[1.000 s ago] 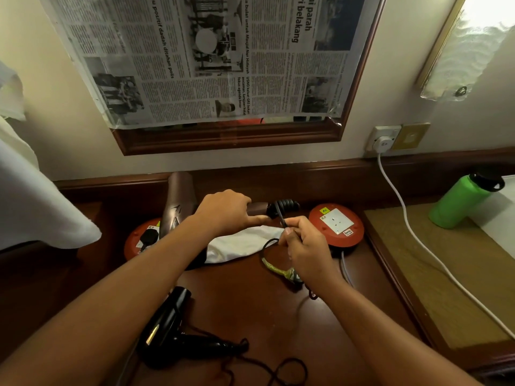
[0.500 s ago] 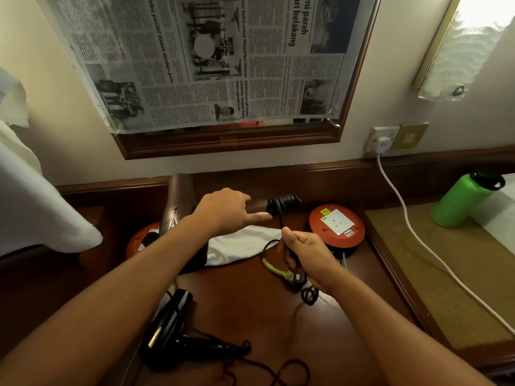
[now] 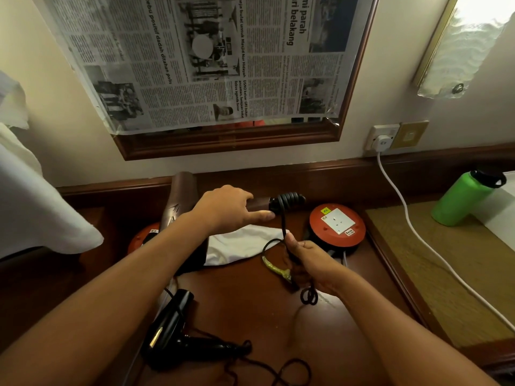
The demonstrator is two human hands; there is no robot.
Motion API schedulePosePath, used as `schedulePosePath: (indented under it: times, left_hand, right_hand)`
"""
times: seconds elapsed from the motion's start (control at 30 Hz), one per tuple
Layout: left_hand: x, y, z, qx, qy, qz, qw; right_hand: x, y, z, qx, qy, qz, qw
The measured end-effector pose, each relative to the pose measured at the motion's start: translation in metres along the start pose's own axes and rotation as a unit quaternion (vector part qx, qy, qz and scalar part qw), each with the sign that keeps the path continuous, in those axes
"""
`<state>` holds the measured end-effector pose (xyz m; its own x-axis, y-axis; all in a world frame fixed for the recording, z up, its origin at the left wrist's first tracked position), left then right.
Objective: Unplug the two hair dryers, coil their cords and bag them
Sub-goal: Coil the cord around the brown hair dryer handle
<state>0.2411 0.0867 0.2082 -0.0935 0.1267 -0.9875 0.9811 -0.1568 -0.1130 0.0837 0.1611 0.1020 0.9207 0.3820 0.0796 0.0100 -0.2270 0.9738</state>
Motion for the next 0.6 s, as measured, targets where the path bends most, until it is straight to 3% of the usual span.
schedulePosePath:
  times: [0.4,0.6]
  left_hand:
    - [-0.015,-0.011,-0.006,0.037,0.019,-0.059,0.997]
    - [-0.016,-0.014,-0.01,0.048,0.036,-0.074,0.995]
  right_hand:
    - [-0.025,0.013,0.023,-0.05,0.064,0.173,0.982]
    - [-0.03,0.03,0.037,-0.063,0.049,0.124,0.989]
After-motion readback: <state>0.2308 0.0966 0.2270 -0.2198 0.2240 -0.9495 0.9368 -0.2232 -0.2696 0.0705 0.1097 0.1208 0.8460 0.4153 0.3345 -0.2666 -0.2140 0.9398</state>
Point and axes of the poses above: each hand's wrist, its own z-axis towards the middle knuckle, its own x-axis out of the palm, y = z × x, the point moved 6 cm from there along z, towards the middle knuckle, and after that the axes turned 13 degrees about -x, right-handed, at the moved point
